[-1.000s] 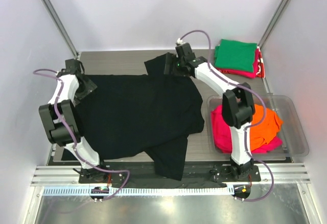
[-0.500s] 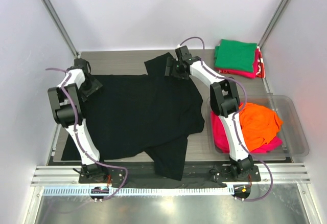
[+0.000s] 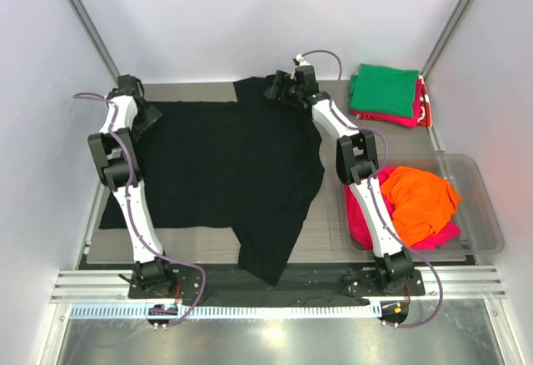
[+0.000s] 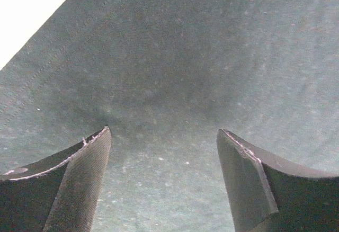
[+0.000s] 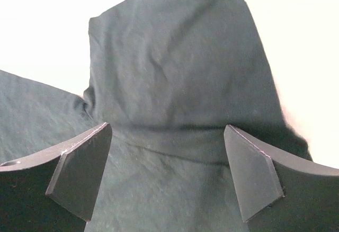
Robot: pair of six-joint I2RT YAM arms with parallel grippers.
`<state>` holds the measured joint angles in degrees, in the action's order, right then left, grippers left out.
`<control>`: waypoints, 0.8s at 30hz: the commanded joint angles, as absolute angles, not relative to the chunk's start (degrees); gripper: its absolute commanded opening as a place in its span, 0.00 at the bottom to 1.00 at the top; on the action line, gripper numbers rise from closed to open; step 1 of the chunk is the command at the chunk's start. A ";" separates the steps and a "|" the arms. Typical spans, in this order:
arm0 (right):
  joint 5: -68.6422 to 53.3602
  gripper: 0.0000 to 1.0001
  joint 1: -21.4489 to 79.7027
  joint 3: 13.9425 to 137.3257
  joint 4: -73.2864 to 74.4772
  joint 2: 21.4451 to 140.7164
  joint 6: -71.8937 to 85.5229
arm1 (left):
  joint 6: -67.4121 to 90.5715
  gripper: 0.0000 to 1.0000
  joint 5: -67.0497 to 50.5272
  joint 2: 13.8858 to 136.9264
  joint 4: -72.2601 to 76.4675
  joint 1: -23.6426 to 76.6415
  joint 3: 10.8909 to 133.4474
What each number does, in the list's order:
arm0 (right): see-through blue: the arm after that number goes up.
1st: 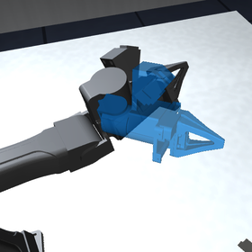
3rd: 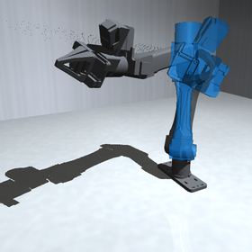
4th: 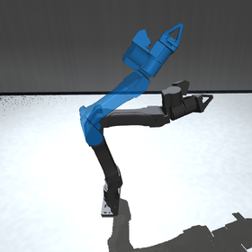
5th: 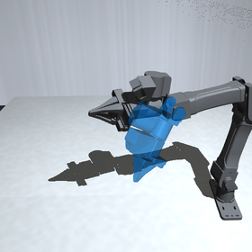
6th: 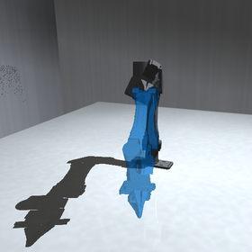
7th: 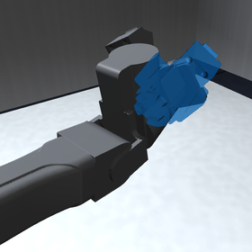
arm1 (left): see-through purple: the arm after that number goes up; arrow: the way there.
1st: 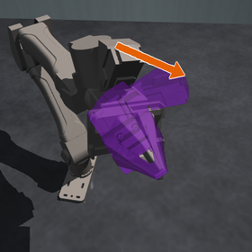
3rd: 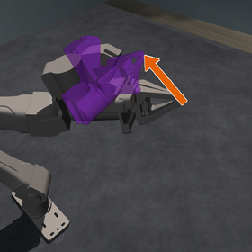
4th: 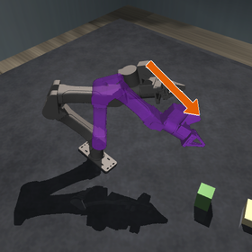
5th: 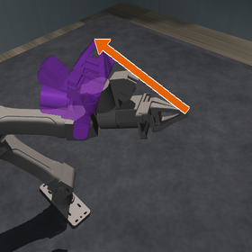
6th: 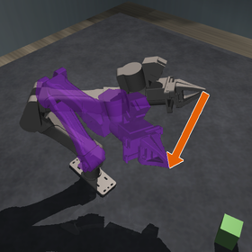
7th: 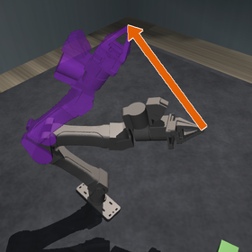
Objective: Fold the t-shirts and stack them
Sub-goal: Flatten the tshirt out
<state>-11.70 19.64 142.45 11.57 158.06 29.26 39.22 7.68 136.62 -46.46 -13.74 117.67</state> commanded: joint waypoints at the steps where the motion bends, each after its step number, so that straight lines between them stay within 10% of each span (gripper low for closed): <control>1: -12.83 0.94 19.42 147.82 -3.33 159.00 28.22 | 42.89 0.82 0.88 138.44 -44.65 -14.06 119.36; 11: -6.08 1.00 23.81 132.56 2.26 128.88 26.11 | 40.95 0.90 3.78 106.03 -43.86 -14.85 94.60; 24: -2.54 1.00 38.58 66.67 13.35 80.96 37.86 | 52.02 0.85 9.33 64.96 -40.35 -35.22 45.55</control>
<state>-2.52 39.16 77.49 6.42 81.56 30.46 47.75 8.32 68.64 -40.93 -29.91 50.57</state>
